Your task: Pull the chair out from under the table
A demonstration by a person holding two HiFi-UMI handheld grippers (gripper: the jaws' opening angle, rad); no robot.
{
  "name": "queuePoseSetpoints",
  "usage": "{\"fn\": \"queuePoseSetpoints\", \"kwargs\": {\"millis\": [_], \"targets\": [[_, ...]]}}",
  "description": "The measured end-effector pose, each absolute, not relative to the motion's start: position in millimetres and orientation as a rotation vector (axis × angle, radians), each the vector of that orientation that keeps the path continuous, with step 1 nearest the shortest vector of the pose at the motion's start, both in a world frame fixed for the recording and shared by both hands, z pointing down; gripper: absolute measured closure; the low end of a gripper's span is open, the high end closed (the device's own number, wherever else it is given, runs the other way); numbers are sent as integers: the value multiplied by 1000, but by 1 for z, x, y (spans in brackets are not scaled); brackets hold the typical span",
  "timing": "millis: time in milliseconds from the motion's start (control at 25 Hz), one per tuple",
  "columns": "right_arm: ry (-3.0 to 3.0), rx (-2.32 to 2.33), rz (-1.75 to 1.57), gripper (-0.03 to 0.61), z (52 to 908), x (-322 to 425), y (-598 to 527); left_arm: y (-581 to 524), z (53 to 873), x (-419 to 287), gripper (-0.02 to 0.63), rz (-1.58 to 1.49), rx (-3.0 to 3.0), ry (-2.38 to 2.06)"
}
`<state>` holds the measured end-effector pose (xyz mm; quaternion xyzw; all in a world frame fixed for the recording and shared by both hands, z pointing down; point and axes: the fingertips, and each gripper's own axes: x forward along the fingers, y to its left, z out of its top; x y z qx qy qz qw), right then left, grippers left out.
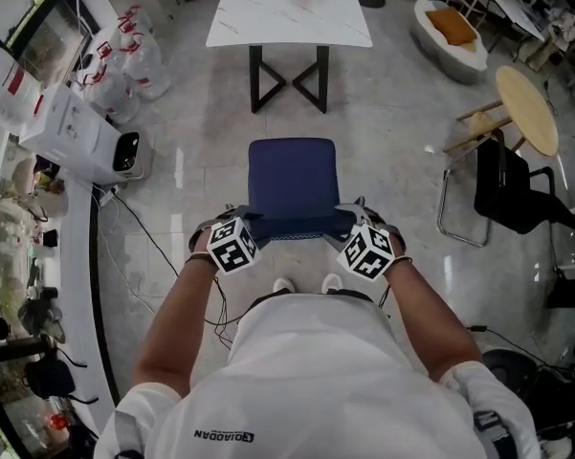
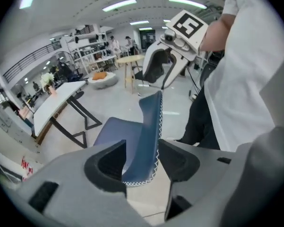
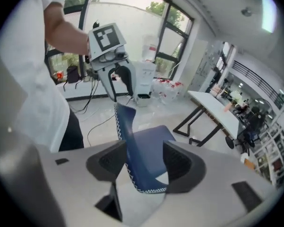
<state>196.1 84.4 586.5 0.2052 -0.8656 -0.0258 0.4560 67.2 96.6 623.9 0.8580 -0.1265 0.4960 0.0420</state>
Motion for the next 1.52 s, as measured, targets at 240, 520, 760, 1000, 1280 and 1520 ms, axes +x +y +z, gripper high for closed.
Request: {"fn": "queuePoseSetpoints", "kwargs": {"millis": [240,520,760,1000,1280,1520], "targets": [[-2374,864,155,322,522,205,55,62,532,78,391,841,2723,-816],[-2673,1105,338,422,437,213,42,49,445,77,470,316,2714,-1028],[-2753,1210,336,529,408,217,41,47,408,78,572,260,2770,-1076],[-2779,1150,339,574,402,202,52,47,403,80,604,240,2769,-1090],[-2742,1143,298,574,402,199,57,50,402,73,606,270,2767,-1132],[-2723,1168,316,575,406,206,51,49,406,75,606,289,2765,-1127]]}}
